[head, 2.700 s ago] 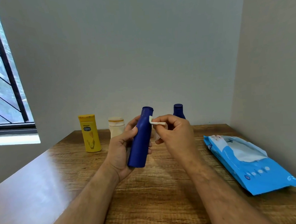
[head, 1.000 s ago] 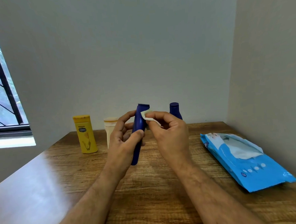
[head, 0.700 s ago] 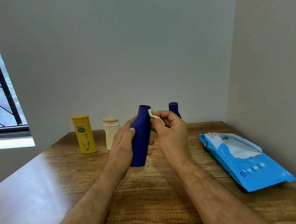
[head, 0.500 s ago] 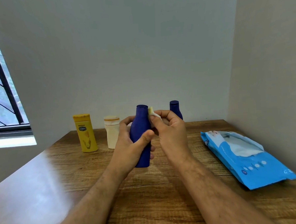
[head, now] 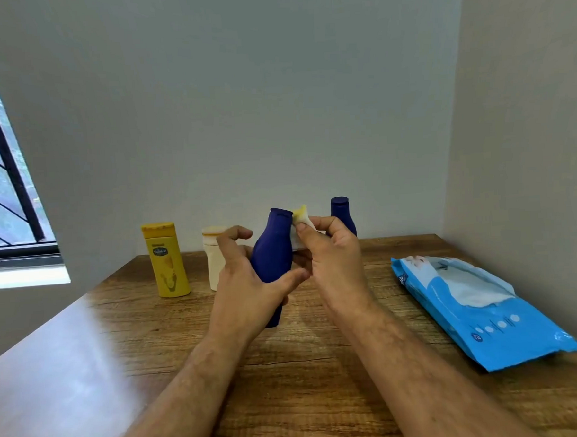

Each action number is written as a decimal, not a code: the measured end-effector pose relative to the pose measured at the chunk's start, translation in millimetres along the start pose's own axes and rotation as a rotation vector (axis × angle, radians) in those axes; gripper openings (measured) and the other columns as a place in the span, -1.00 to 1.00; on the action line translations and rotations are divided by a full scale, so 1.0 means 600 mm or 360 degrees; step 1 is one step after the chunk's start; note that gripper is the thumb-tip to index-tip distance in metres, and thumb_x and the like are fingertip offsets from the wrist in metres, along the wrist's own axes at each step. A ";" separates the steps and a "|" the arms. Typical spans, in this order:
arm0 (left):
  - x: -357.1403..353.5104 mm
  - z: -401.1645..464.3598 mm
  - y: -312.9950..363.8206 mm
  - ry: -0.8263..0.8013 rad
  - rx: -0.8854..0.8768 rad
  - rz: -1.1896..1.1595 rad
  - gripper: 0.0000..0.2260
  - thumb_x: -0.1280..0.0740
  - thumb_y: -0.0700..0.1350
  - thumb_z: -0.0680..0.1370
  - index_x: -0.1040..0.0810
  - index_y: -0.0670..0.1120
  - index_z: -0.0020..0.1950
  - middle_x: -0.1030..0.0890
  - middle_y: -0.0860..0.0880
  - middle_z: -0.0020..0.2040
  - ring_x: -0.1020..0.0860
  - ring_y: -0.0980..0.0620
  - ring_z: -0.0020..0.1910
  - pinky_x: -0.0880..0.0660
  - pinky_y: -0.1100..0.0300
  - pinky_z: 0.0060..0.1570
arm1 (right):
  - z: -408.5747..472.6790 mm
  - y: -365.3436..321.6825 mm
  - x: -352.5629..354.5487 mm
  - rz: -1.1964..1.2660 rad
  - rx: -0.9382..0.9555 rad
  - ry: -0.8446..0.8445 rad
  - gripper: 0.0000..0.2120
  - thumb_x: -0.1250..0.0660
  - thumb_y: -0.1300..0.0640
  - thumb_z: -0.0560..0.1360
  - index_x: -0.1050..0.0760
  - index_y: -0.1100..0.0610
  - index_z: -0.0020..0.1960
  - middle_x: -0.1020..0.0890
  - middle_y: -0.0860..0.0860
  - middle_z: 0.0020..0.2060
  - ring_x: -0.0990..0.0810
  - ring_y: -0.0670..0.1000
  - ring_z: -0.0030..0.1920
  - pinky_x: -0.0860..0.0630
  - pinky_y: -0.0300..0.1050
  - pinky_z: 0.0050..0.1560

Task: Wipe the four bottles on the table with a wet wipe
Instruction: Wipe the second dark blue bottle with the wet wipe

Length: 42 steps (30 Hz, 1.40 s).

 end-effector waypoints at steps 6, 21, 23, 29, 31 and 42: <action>0.011 0.004 -0.017 0.0087 0.0056 0.0162 -0.39 -0.55 -0.05 0.44 -0.13 0.15 0.19 -0.59 0.03 -0.05 -0.65 0.06 -0.43 -0.66 0.05 -0.24 | -0.006 -0.018 -0.006 -0.0173 0.0136 0.0003 -0.96 -0.35 0.15 0.59 -0.54 0.03 0.03 -0.72 -0.08 -0.16 -0.71 -0.11 -0.07 -0.66 -0.16 -0.07; -0.039 -0.012 -0.008 -0.0360 0.0209 -0.0495 -0.62 -0.47 -0.14 0.49 -0.40 0.06 0.22 -0.61 -0.05 0.03 -0.68 -0.16 -0.21 -0.63 0.04 -0.31 | 0.007 0.038 0.012 0.0177 -0.0285 0.0098 -0.88 -0.29 0.19 0.62 -0.53 0.16 0.14 -0.68 0.13 -0.02 -0.71 0.08 -0.05 -0.67 0.01 0.00; -0.037 -0.008 -0.016 -0.0338 0.0231 -0.0590 -0.63 -0.41 -0.06 0.44 -0.46 0.04 0.22 -0.57 -0.07 0.07 -0.64 -0.15 -0.15 -0.64 -0.02 -0.27 | 0.007 0.037 0.011 0.0257 -0.0307 0.0097 -0.87 -0.28 0.22 0.62 -0.52 0.20 0.15 -0.69 0.18 0.01 -0.72 0.12 0.00 -0.66 0.06 0.05; -0.034 -0.002 -0.023 -0.0353 0.0326 -0.0858 -0.69 -0.22 0.01 0.50 -0.59 -0.05 0.16 -0.63 -0.30 0.01 -0.65 -0.08 -0.14 -0.64 0.09 -0.21 | 0.013 0.015 0.017 0.0154 -0.0185 0.0088 -0.87 -0.30 0.21 0.62 -0.53 0.14 0.15 -0.68 0.13 0.05 -0.72 0.07 0.03 -0.66 0.06 0.08; -0.038 -0.003 -0.022 -0.0402 0.0317 -0.0800 -0.68 -0.19 0.02 0.52 -0.58 -0.07 0.16 -0.66 -0.30 -0.03 -0.66 -0.14 -0.17 -0.63 0.09 -0.21 | 0.013 0.018 0.020 0.0063 -0.0168 0.0099 -0.88 -0.30 0.17 0.62 -0.53 0.10 0.14 -0.68 0.10 0.05 -0.71 0.05 0.03 -0.66 0.04 0.08; -0.035 0.001 -0.024 -0.0353 0.0440 -0.1184 -0.69 -0.19 -0.21 0.68 -0.37 0.12 0.34 -0.69 -0.19 0.09 -0.67 -0.31 -0.10 -0.65 -0.15 -0.15 | 0.014 0.023 0.027 0.0154 -0.0246 0.0119 -0.92 -0.28 0.20 0.63 -0.53 0.10 0.08 -0.69 0.10 0.02 -0.70 0.07 0.03 -0.66 0.00 0.03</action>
Point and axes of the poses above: each hand's wrist, its own z-axis towards the middle knuckle, its own x-axis out of the back of the hand, y = z × x, the point moved 10 cm from there along z, towards the middle knuckle
